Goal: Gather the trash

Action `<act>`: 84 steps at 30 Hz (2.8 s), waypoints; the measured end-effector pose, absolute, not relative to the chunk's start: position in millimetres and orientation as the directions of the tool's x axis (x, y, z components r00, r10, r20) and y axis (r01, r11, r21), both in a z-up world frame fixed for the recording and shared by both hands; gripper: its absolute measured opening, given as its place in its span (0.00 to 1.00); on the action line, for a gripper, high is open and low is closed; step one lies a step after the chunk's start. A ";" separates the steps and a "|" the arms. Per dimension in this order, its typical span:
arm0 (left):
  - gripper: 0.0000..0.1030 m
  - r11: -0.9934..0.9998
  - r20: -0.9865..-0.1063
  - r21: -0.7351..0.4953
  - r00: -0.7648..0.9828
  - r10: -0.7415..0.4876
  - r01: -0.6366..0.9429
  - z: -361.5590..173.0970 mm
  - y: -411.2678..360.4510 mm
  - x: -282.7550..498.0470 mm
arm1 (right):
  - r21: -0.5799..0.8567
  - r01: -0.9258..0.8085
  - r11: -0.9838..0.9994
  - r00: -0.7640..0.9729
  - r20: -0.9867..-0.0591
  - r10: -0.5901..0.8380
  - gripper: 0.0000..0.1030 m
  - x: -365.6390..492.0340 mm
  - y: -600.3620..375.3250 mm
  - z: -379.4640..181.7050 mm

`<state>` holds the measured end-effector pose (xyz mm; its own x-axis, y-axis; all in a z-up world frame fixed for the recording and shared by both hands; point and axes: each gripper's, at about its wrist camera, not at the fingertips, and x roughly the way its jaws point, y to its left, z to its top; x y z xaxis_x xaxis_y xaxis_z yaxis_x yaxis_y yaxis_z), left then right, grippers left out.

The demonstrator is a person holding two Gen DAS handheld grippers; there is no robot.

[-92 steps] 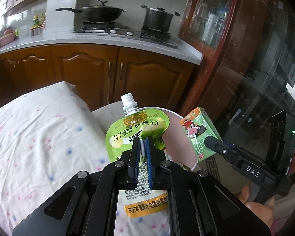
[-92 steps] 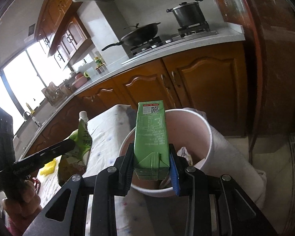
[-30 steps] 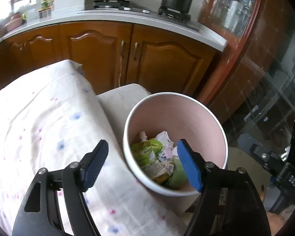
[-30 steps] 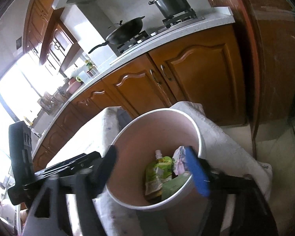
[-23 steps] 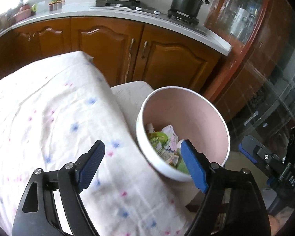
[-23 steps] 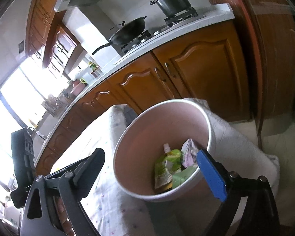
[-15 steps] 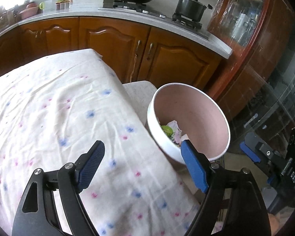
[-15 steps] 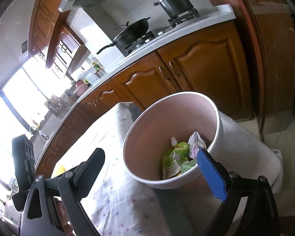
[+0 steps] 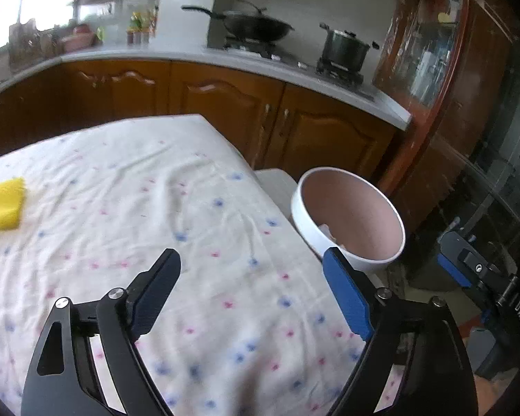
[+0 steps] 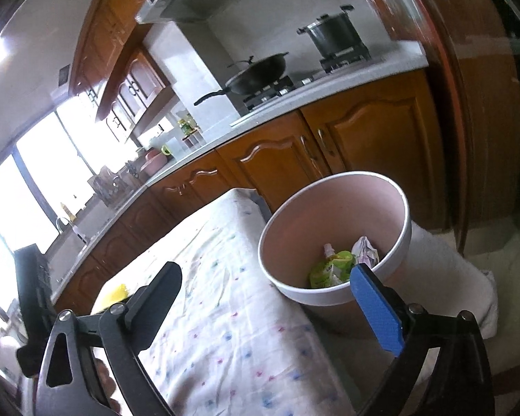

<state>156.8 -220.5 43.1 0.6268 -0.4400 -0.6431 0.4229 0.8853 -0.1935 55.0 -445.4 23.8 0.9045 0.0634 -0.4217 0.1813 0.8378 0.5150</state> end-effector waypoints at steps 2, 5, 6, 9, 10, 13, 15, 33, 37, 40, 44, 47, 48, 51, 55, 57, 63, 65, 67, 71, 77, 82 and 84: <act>0.87 0.896 -0.628 -0.175 0.654 -0.421 0.408 46.1 -210.4 149.8 | 0.496 0.179 0.850 0.912 -0.407 0.044 0.98 50.5 -436.4 27.4; 0.88 0.904 -0.606 -0.161 0.683 -0.407 0.396 50.3 -196.2 140.6 | 0.458 0.179 0.870 0.921 -0.388 0.015 0.98 45.6 -424.4 31.9; 0.89 0.908 -0.598 -0.151 0.696 -0.399 0.391 51.5 -191.8 136.7 | 0.445 0.179 0.878 0.923 -0.386 0.008 0.99 45.4 -421.2 32.8; 0.93 0.915 -0.578 -0.129 0.721 -0.382 0.381 52.8 -181.7 127.0 | 0.408 0.179 0.895 0.926 -0.378 -0.012 0.99 41.4 -410.7 34.0; 0.95 0.918 -0.573 -0.121 0.729 -0.375 0.377 52.4 -178.3 123.6 | 0.401 0.180 0.898 0.926 -0.376 -0.017 0.99 40.0 -407.8 34.0; 0.96 0.923 -0.552 -0.116 0.748 -0.367 0.368 50.9 -169.3 114.8 | 0.387 0.177 0.905 0.930 -0.366 -0.025 0.99 35.4 -399.9 33.9; 0.96 0.926 -0.541 -0.116 0.759 -0.363 0.360 48.9 -162.5 109.2 | 0.365 0.180 0.913 0.933 -0.357 -0.042 0.99 30.7 -391.8 33.9; 1.00 0.952 -0.359 -0.010 0.888 -0.289 0.306 36.9 -125.8 41.1 | 0.139 0.183 0.973 0.974 -0.161 -0.160 1.00 -7.8 -326.5 49.8; 1.00 0.957 -0.391 -0.016 0.879 -0.273 0.290 21.0 -121.0 41.7 | 0.179 0.174 0.968 0.968 -0.214 -0.134 1.00 -4.7 -324.8 26.9; 1.00 0.961 -0.426 -0.028 0.867 -0.260 0.275 12.2 -116.9 45.8 | 0.173 0.175 0.969 0.960 -0.249 -0.128 1.00 -1.4 -321.0 15.1; 1.00 0.967 -0.424 -0.023 0.874 -0.239 0.253 8.2 -113.1 42.1 | 0.162 0.166 0.973 0.959 -0.258 -0.121 1.00 -3.1 -317.1 11.0; 1.00 0.969 -0.425 -0.019 0.875 -0.230 0.245 6.6 -112.3 40.6 | 0.171 0.151 0.974 0.961 -0.254 -0.105 1.00 -5.1 -315.5 8.9; 1.00 0.970 -0.426 -0.019 0.876 -0.228 0.243 6.4 -111.6 40.3 | 0.177 0.146 0.973 0.962 -0.254 -0.098 1.00 -5.0 -315.4 7.7; 1.00 0.971 -0.427 -0.017 0.876 -0.224 0.240 5.8 -110.6 39.4 | 0.184 0.135 0.974 0.966 -0.244 -0.088 1.00 -4.9 -315.8 5.7; 1.00 0.972 -0.431 -0.015 0.876 -0.218 0.234 4.5 -110.2 39.1 | 0.181 0.133 0.974 0.964 -0.251 -0.084 1.00 -2.9 -315.0 3.2; 1.00 0.973 -0.433 -0.012 0.875 -0.215 0.233 4.4 -110.6 39.6 | 0.187 0.128 0.974 0.964 -0.253 -0.079 1.00 -2.5 -315.3 3.0; 1.00 0.973 -0.423 -0.006 0.881 -0.211 0.230 4.3 -111.2 38.5 | 0.178 0.126 0.976 0.965 -0.252 -0.079 1.00 -2.3 -313.4 2.0; 1.00 0.973 -0.421 -0.007 0.882 -0.212 0.230 3.6 -111.2 38.2 | 0.185 0.114 0.976 0.966 -0.249 -0.066 1.00 -2.0 -313.7 1.4; 1.00 0.974 -0.423 -0.009 0.882 -0.209 0.227 3.2 -111.0 38.0 | 0.183 0.115 0.976 0.966 -0.250 -0.067 1.00 -0.9 -312.6 1.4; 1.00 0.974 -0.422 -0.013 0.882 -0.210 0.226 3.4 -109.8 37.8 | 0.181 0.114 0.977 0.967 -0.245 -0.068 1.00 -0.8 -311.8 1.1; 1.00 0.975 -0.420 -0.012 0.884 -0.207 0.223 3.1 -109.1 37.7 | 0.187 0.115 0.976 0.967 -0.248 -0.067 1.00 -0.1 -312.6 0.2; 1.00 0.975 -0.422 -0.012 0.883 -0.206 0.222 3.0 -109.5 38.1 | 0.190 0.111 0.976 0.967 -0.249 -0.061 1.00 -0.4 -313.0 -0.4; 1.00 0.975 -0.421 -0.011 0.884 -0.204 0.220 2.9 -109.0 37.6 | 0.190 0.111 0.975 0.967 -0.248 -0.062 1.00 -0.3 -313.1 -0.6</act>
<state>37.6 -109.0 2.9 0.8837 -0.2040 -0.4213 0.2200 0.9754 -0.0109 -0.3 -313.1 -0.6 0.9667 -0.0621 -0.2483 0.1114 0.9755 0.1898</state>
